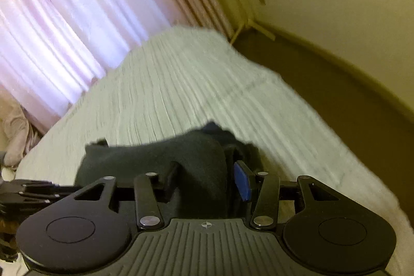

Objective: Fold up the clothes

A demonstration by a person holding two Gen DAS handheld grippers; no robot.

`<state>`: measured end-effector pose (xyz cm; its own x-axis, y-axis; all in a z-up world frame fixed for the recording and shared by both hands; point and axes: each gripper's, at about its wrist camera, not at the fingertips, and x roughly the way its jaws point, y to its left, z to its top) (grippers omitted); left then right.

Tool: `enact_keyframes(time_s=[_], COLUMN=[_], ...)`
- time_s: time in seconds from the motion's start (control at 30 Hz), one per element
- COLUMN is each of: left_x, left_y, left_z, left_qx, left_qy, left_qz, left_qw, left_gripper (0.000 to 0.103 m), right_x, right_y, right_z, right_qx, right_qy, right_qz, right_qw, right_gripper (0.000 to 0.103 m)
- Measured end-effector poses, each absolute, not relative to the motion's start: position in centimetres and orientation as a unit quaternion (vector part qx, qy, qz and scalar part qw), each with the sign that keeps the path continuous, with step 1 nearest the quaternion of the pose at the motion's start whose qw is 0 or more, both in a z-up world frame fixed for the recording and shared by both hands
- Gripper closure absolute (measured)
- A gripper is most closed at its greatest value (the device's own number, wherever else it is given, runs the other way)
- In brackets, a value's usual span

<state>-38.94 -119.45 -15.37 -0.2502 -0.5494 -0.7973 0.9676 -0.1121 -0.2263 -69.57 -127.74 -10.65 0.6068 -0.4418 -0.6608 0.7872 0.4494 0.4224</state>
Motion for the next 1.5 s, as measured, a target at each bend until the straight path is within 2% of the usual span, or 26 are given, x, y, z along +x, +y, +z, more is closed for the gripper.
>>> enact_keyframes(time_s=[0.13, 0.23, 0.33, 0.4, 0.5, 0.57, 0.6, 0.63, 0.67, 0.7, 0.77, 0.87, 1.0, 1.1, 1.3, 1.5], left_x=[-38.7, -39.0, -39.2, -39.4, -39.8, -40.0, -40.2, -40.5, -40.7, -41.1, -42.2, -44.3, -46.1, -47.0, -47.0, -46.1], left_y=[-115.8, -113.7, -113.1, -112.8, -111.4, -109.6, -108.5, -107.4, -106.2, -104.9, -102.5, -100.0, -97.7, -95.7, -90.6, -84.8], left_z=[-13.1, -14.1, -16.0, -15.9, -14.5, -13.8, -13.6, -13.6, -13.6, -13.7, -14.1, -15.1, -15.1, -14.1, -12.5, -11.1], left_qx=[0.246, 0.255, 0.270, 0.270, 0.267, 0.261, 0.259, 0.259, 0.259, 0.261, 0.267, 0.285, 0.289, 0.284, 0.274, 0.265], left_qy=[0.373, 0.388, 0.400, 0.399, 0.392, 0.389, 0.387, 0.389, 0.391, 0.393, 0.394, 0.395, 0.404, 0.399, 0.388, 0.390], left_qz=[-0.703, -0.692, -0.681, -0.681, -0.676, -0.671, -0.665, -0.658, -0.649, -0.642, -0.629, -0.605, -0.592, -0.605, -0.618, -0.628], left_qw=[0.554, 0.553, 0.551, 0.551, 0.564, 0.575, 0.583, 0.591, 0.598, 0.604, 0.615, 0.629, 0.635, 0.628, 0.626, 0.619], left_gripper=[0.075, 0.074, 0.074, 0.073, 0.072, 0.058, 0.056, 0.050, 0.045, 0.042, 0.026, 0.014, 0.013, 0.005, 0.002, 0.002], right_x=[-71.3, -71.0, -70.3, -70.3, -70.4, -70.0, -70.1, -70.3, -70.7, -70.8, -71.0, -70.8, -70.3, -69.9, -70.2, -70.3], right_y=[-124.3, -121.4, -120.2, -120.1, -119.5, -118.6, -118.1, -117.5, -116.6, -115.7, -114.1, -112.0, -109.1, -106.8, -101.7, -94.4], right_z=[-7.7, -7.9, -11.3, -12.9, -11.6, -10.5, -10.0, -9.7, -9.4, -9.3, -10.0, -12.2, -13.9, -13.4, -11.2, -9.2], right_qx=[0.348, 0.347, 0.370, 0.389, 0.391, 0.382, 0.376, 0.369, 0.363, 0.357, 0.364, 0.399, 0.402, 0.368, 0.330, 0.338], right_qy=[0.176, 0.179, 0.238, 0.249, 0.238, 0.233, 0.234, 0.235, 0.234, 0.231, 0.235, 0.266, 0.312, 0.330, 0.314, 0.277], right_qz=[-0.382, -0.358, -0.348, -0.354, -0.359, -0.356, -0.355, -0.358, -0.366, -0.372, -0.372, -0.359, -0.366, -0.387, -0.442, -0.470], right_qw=[0.838, 0.848, 0.828, 0.813, 0.813, 0.820, 0.823, 0.825, 0.824, 0.825, 0.821, 0.801, 0.779, 0.778, 0.773, 0.767], right_gripper=[0.056, 0.056, 0.056, 0.056, 0.056, 0.056, 0.049, 0.026, 0.008, 0.000, 0.000, 0.000, 0.000, 0.000, 0.000, 0.000])
